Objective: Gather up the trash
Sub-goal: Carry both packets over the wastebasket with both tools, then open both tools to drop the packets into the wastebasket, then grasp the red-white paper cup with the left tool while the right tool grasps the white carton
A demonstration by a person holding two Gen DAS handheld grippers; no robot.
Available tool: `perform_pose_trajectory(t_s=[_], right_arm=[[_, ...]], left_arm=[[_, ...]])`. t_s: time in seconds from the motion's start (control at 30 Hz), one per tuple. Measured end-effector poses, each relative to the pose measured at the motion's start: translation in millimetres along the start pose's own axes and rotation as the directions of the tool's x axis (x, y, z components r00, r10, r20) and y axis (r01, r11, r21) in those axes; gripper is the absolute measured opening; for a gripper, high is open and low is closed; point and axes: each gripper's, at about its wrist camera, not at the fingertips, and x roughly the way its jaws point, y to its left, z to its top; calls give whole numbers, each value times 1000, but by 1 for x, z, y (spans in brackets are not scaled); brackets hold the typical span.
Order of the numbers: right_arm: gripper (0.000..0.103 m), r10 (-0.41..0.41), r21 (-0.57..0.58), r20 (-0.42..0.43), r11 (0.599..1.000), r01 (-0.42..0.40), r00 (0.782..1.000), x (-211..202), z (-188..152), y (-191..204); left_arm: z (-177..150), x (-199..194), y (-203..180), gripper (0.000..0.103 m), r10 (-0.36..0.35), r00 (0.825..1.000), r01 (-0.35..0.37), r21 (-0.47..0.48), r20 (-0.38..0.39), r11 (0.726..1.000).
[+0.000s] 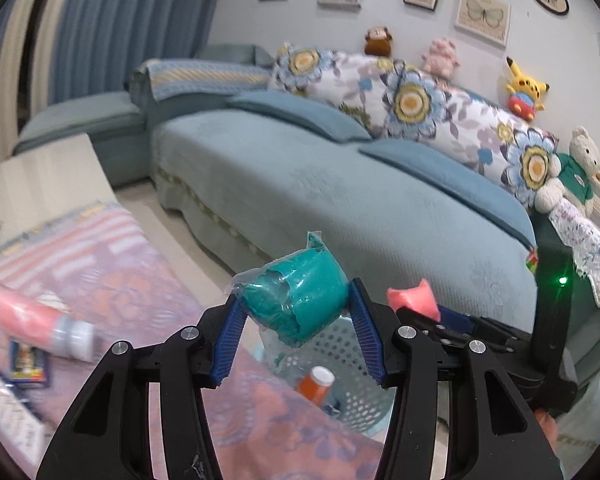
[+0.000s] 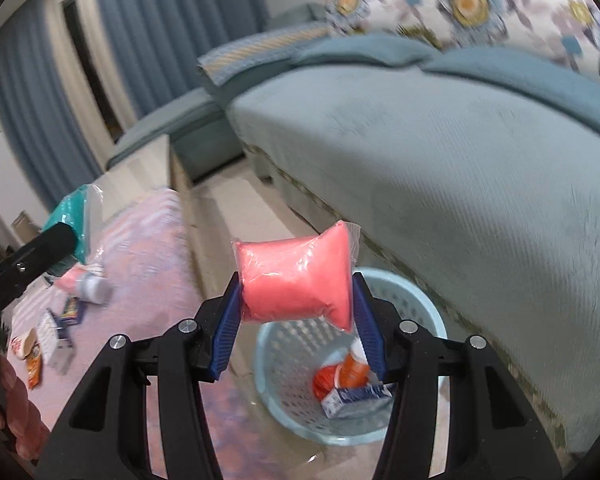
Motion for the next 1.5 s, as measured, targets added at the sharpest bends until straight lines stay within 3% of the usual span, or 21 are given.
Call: perform_pose_trajectory(t_s=[0.27,0.47,0.5,0.57,0.63,0.87,1.07,1.3,1.5], right_arm=[[51,-61,68,-147,995,71,987,55,-29,-37],[55,-97,112,-181,987,118,979,70,-36,-50],[57,-102,117,-183,985,125,978,71,-36,-51],[64,-120,121,-186,982,144,975,74,-39,-53],[64,-122,122,-186,982,146,975,75,-40,-55],[64,-121,126,-165,982,142,979,67,-37,-58],[64,-99,76,-108,991,107,989,51,-30,-34],[64,-24,-30,5,999,24,1000,14,-15,19],[64,92,-162,82,984,-77,992,-18,-10,83]], left_arm=[[-35,84,0,49,-70,979,64,-36,-193,997],[-49,103,5,51,-133,965,116,-86,-227,990],[-49,104,5,53,-131,964,113,-89,-230,990],[-49,105,5,71,-121,966,103,-92,-230,990],[-48,104,5,71,-125,967,106,-94,-223,990],[-44,82,12,71,-119,977,102,-101,-175,990],[-34,54,19,71,-104,988,91,-103,-118,990],[-25,-8,31,71,-49,999,47,-90,-23,995],[-27,-75,59,76,31,996,-19,-144,79,989]])
